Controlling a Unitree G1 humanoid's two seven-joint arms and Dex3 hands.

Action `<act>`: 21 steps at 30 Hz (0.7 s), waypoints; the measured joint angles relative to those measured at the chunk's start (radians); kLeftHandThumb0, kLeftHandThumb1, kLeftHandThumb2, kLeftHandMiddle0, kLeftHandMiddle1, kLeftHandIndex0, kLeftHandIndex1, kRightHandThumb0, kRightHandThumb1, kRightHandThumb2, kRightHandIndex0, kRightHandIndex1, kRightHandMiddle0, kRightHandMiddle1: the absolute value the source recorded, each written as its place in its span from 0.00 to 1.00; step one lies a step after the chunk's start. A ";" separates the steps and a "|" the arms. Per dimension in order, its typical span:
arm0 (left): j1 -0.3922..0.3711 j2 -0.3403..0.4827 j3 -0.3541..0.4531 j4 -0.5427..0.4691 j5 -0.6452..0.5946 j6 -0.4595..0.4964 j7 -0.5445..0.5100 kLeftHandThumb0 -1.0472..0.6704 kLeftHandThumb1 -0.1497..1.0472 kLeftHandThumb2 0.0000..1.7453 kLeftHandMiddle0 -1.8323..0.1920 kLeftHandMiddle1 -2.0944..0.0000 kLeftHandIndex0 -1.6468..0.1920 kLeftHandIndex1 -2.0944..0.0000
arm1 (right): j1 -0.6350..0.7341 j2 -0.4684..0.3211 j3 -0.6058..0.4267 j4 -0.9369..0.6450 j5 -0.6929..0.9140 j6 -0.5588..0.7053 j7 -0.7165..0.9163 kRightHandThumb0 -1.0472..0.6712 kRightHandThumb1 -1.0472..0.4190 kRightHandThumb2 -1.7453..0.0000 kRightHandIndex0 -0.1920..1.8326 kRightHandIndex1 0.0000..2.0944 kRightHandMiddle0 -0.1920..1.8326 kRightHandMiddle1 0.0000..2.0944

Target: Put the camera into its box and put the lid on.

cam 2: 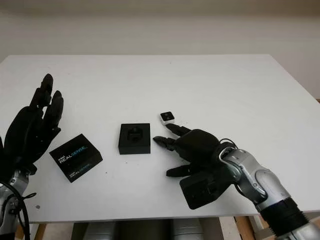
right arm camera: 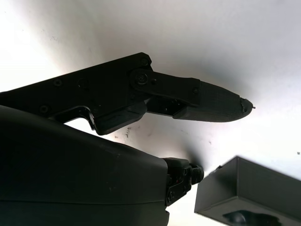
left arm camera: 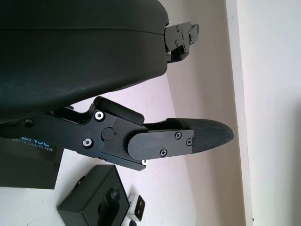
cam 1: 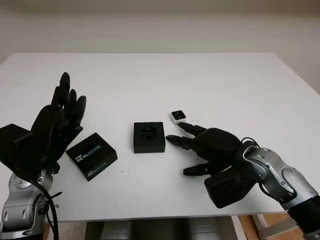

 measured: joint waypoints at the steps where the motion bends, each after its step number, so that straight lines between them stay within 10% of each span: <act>1: 0.000 -0.001 0.000 0.002 0.000 -0.002 0.000 0.20 1.00 0.28 1.00 1.00 1.00 1.00 | -0.002 0.000 -0.002 0.002 0.002 0.000 -0.004 0.12 0.00 0.64 0.06 0.03 0.20 0.01; 21: -0.017 -0.011 -0.018 0.043 0.000 -0.027 -0.004 0.20 1.00 0.28 1.00 1.00 1.00 1.00 | -0.052 0.072 -0.219 -0.046 0.318 0.058 -0.062 0.15 0.00 0.73 0.18 0.06 0.24 0.04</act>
